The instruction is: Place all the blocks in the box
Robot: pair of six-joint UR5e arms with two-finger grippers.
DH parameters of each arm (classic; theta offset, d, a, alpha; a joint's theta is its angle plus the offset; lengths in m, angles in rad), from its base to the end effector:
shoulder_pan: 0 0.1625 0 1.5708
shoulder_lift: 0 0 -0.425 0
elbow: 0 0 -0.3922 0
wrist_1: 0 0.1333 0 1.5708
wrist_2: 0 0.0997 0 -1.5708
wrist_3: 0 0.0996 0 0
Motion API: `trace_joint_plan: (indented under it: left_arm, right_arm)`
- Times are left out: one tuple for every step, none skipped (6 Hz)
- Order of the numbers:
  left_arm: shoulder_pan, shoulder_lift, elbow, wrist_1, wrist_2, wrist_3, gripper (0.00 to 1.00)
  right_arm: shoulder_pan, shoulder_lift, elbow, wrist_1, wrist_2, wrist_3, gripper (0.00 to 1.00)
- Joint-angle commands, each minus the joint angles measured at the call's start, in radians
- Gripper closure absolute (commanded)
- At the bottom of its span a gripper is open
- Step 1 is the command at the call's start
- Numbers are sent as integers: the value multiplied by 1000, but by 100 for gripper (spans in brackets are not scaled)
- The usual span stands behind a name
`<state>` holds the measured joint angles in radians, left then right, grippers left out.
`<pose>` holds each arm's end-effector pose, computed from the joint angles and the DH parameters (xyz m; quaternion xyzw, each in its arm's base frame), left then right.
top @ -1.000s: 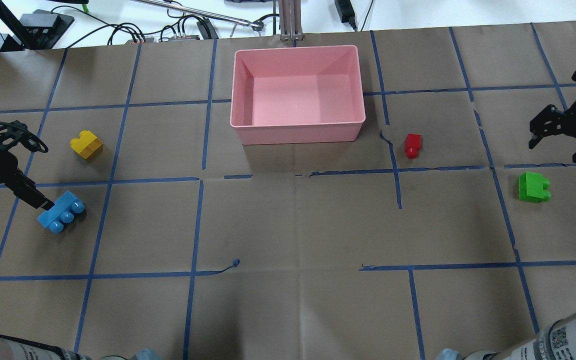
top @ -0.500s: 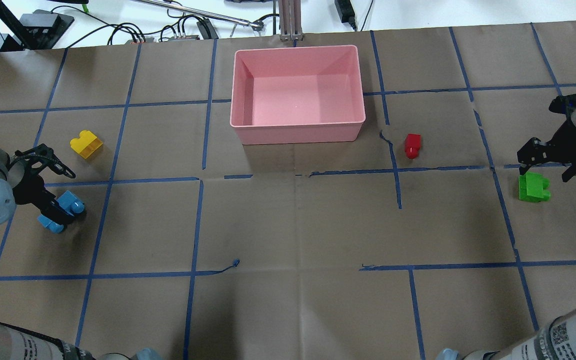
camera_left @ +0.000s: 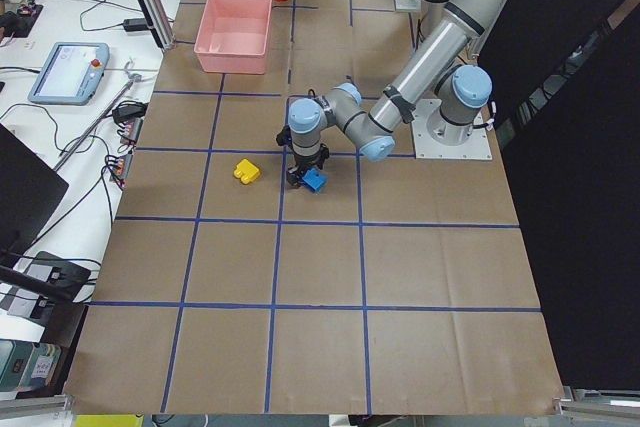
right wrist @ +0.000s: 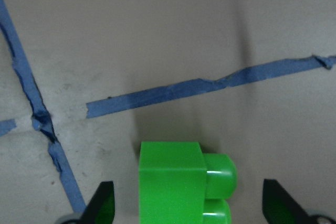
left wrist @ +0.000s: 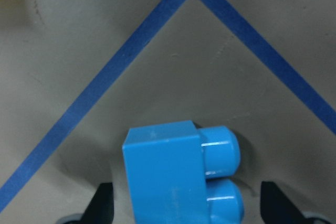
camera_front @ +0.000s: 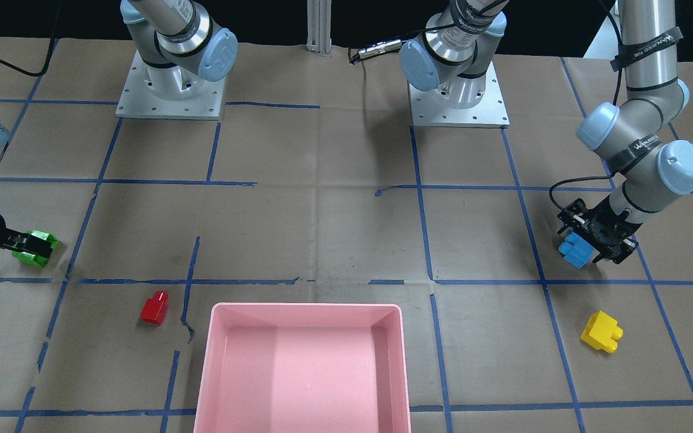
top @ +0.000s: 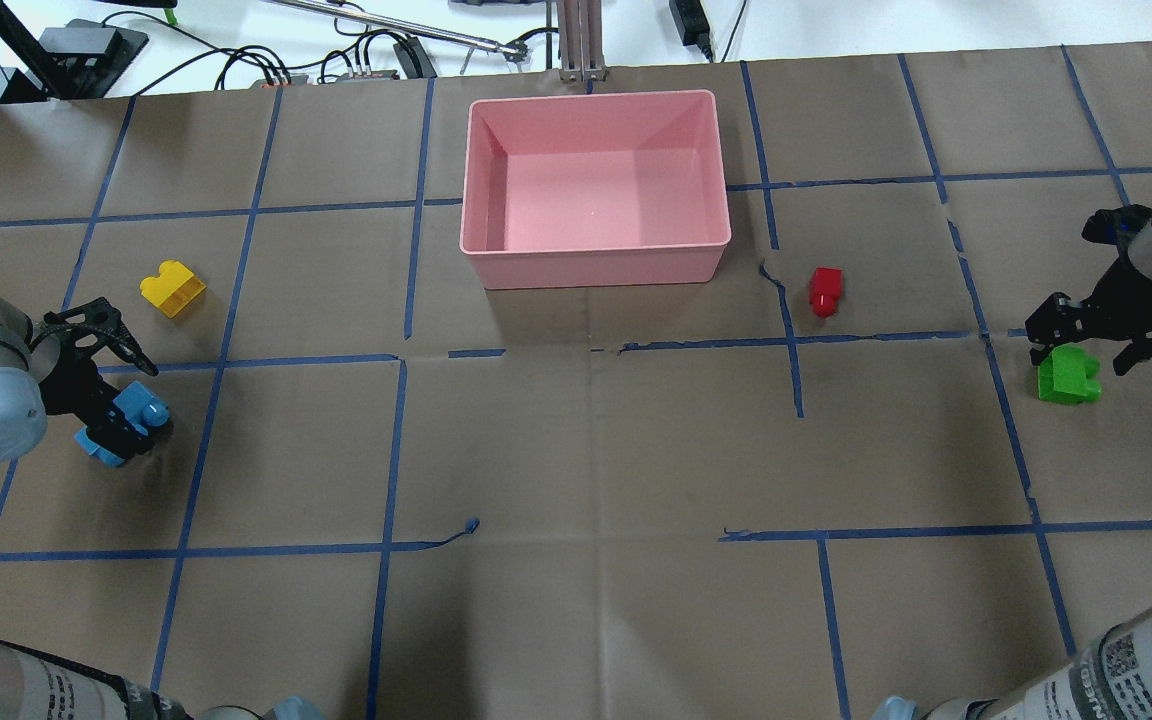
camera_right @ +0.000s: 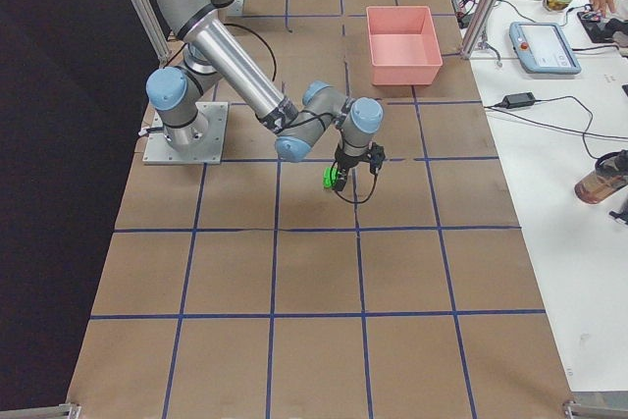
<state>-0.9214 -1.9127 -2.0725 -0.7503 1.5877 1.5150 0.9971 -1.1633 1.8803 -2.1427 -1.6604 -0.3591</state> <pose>0.1979 -0.4783 0.1680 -0.4195 -0.9077 -0.0129 0.0062 -0.1932 -0.5281 0.1824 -0.1035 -0.9910 -0.0848 0.0073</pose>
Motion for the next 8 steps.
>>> trace_joint_plan:
  left_arm:
    - [0,-9,0,5,-6,51,3]
    - [1,-20,3,5,-5,63,4]
    - [1,-22,5,5,-6,82,12]
    - [1,-20,5,5,-8,100,27]
    - [1,-20,11,6,-5,135,49]
    - [1,-11,12,9,0,142,90]
    - [1,-5,12,19,0,140,100]
    - [-4,13,23,19,0,137,100]
  right_arm:
    - [0,2,14,-2,-1,5,7]
    - [0,2,16,-2,-1,9,8]
    - [0,2,16,-2,-1,18,21]
    - [0,2,16,-2,-1,23,41]
    - [0,2,14,-2,-1,23,64]
    - [0,1,11,-2,-1,25,74]
    - [0,-9,-3,1,-2,23,74]
    - [1,-19,-56,19,-16,25,74]
